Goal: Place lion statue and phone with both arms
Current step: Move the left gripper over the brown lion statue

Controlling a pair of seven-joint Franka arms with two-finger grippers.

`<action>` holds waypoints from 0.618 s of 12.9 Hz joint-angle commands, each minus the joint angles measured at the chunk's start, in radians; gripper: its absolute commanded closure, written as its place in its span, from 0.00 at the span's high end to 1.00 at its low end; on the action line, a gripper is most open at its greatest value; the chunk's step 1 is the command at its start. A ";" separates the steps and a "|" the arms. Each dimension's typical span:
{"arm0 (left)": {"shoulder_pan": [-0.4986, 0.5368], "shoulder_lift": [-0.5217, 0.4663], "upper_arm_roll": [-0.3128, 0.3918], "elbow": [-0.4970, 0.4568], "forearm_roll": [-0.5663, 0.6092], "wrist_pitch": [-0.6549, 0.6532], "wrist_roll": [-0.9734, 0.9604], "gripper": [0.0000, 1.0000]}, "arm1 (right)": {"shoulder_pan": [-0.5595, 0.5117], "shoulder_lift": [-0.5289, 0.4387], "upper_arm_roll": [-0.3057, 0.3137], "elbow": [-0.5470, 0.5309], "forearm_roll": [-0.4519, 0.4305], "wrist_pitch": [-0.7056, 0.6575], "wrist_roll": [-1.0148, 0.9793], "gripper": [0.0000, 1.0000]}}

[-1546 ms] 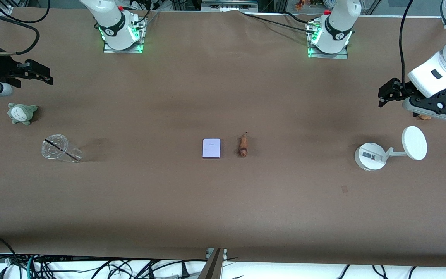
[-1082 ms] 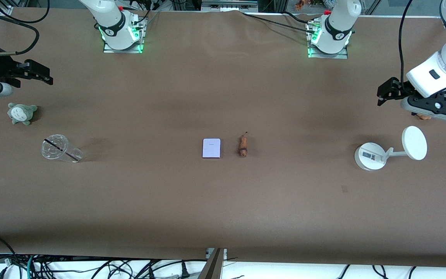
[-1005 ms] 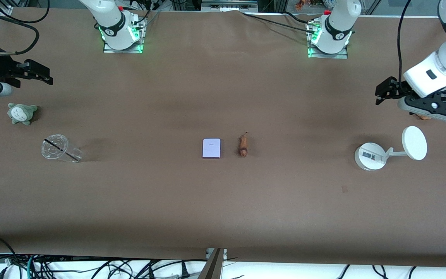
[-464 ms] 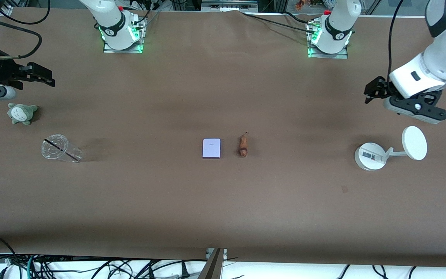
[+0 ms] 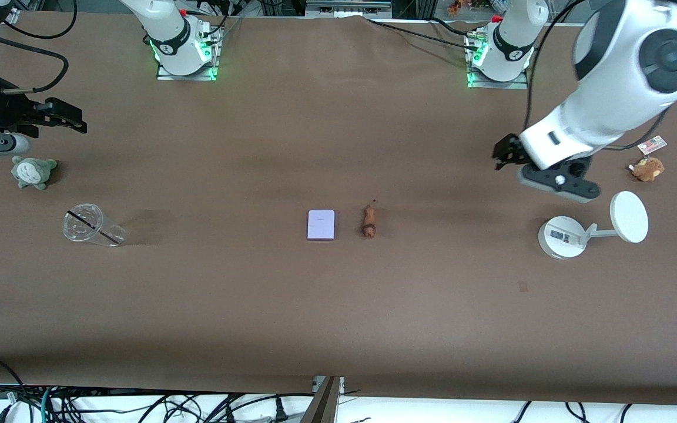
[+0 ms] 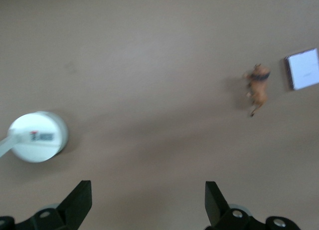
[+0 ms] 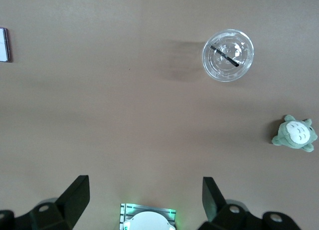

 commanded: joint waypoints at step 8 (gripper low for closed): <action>-0.157 0.306 -0.063 -0.010 -0.001 0.493 -0.356 1.00 | 0.000 0.005 0.003 0.025 -0.014 -0.019 0.005 1.00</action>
